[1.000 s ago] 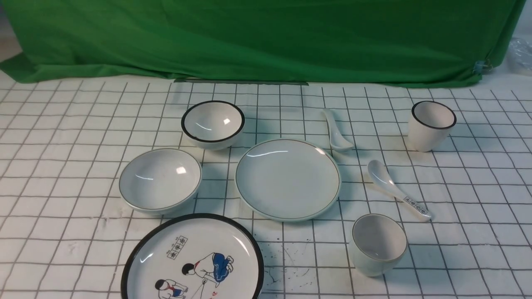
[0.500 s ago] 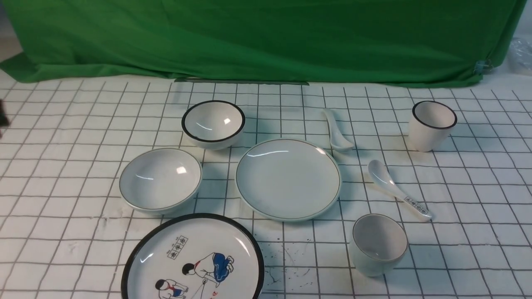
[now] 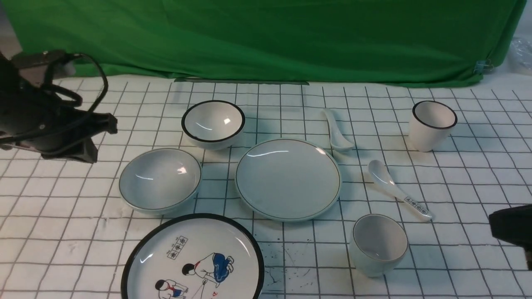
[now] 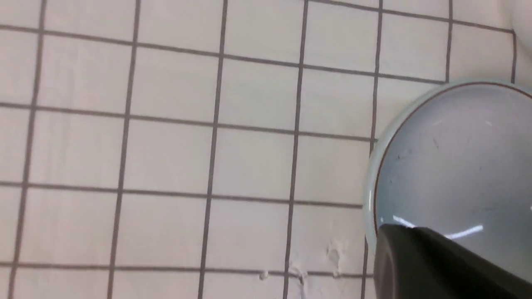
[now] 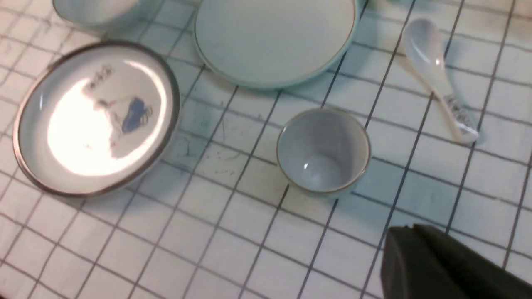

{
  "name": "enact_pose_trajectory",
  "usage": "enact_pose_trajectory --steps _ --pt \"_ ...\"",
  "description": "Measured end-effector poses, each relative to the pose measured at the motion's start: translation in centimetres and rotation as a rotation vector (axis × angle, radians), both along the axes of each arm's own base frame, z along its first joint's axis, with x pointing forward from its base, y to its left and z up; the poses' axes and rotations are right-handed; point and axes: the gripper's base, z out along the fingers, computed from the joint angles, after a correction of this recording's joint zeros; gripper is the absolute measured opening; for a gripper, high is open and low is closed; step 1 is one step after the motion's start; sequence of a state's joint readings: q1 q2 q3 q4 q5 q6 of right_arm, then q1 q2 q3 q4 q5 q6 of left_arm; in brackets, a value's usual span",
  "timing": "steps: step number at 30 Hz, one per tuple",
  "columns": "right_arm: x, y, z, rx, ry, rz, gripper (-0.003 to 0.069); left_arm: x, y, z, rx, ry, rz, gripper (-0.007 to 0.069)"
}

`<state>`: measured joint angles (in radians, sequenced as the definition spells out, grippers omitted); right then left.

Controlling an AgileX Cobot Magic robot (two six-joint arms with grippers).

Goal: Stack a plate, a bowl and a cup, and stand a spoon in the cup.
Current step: Use the left arm to grab a blue rice bowl

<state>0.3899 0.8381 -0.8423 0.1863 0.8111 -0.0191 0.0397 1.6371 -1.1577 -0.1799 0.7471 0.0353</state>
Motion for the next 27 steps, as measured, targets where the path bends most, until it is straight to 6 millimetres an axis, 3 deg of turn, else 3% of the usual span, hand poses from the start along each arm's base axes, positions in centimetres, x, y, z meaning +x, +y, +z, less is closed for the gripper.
enact_pose_trajectory --steps 2,4,11,15,19,24,27 --pt "0.4 0.3 -0.4 -0.011 0.025 0.01 0.0027 0.7 0.0 -0.6 -0.001 0.003 -0.002 0.0059" --pt "0.9 0.6 -0.8 -0.022 0.049 0.016 0.0029 1.8 0.0 -2.6 -0.006 0.031 0.001 0.0163" --pt "1.2 0.7 -0.7 -0.012 0.024 0.01 0.0034 2.8 -1.1 -5.5 -0.021 0.08 -0.03 0.0424" --pt "1.4 0.7 -0.6 -0.005 0.004 0.007 0.0036 3.2 -2.0 -7.0 -0.025 0.101 -0.05 0.051" --pt "1.4 0.7 -0.6 -0.004 0.003 0.007 0.0036 3.3 -2.2 -8.1 -0.033 0.13 -0.041 0.0485" --pt "1.4 0.7 -0.6 -0.004 0.003 0.007 0.0037 3.5 -2.4 -8.5 -0.063 0.147 -0.009 0.0164" --pt "1.4 0.7 -0.5 -0.004 0.002 0.007 0.0037 3.3 -2.5 -7.4 -0.084 0.131 0.012 0.0094"
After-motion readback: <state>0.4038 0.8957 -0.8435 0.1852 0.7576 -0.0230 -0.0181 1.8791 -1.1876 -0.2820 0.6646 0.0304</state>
